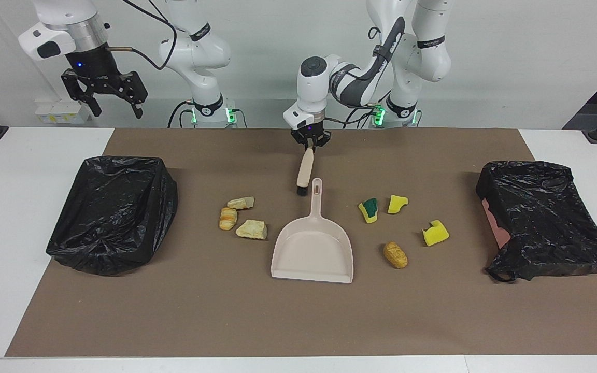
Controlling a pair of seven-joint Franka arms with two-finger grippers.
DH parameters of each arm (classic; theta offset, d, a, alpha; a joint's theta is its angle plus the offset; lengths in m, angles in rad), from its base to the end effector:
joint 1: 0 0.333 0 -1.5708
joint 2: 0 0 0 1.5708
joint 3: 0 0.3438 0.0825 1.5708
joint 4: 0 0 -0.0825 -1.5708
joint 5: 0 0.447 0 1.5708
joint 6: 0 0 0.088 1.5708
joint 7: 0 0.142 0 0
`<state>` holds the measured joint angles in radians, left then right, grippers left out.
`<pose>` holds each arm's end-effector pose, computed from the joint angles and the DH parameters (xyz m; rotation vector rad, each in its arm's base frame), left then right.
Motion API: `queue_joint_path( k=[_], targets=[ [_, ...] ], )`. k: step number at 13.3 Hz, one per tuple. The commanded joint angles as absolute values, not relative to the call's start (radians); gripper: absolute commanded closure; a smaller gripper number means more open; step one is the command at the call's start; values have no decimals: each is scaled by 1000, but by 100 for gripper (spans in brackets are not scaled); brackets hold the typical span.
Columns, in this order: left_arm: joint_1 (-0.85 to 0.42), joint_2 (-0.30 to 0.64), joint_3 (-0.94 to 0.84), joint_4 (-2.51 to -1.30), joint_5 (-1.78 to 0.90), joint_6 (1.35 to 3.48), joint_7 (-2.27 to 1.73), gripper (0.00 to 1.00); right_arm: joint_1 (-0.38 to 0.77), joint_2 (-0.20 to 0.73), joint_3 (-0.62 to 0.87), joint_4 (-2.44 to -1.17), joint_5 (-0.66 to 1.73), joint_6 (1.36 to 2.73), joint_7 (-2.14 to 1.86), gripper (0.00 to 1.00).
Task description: Sweep and dump trash in bin
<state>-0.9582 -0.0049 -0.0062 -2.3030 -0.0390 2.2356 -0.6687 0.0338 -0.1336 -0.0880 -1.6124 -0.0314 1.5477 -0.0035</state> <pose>0.3108 -0.4520 0.2944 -3.0864 0.4203 0.1006 0.5700 -0.0390 0.6720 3.1172 -0.0812 0.1057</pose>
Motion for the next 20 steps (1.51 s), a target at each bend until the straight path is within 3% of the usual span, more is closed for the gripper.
queue_joint_path(
  k=[1, 6, 12, 15, 20],
  targets=[
    [-911, -81, 2, -2292, 17, 2091, -675, 100, 31, -137, -84, -1611, -32, 1546, -20, 0],
    [-784, -132, 6, -2252, 123, 1909, -609, 100, 31, -144, -37, -1612, -34, 1488, -23, 0],
    [-582, -137, 8, -2181, 190, 1887, -503, 100, 32, -161, -20, -1647, -29, 1463, -20, 0],
    [-591, -130, 2, -2195, 181, 1997, -499, 100, 34, -160, -18, -1678, 14, 1471, -5, 0],
    [-630, -81, -3, -2235, 112, 2115, -411, 100, 135, -126, 8, -1726, 25, 1624, 207, 0]
  ],
)
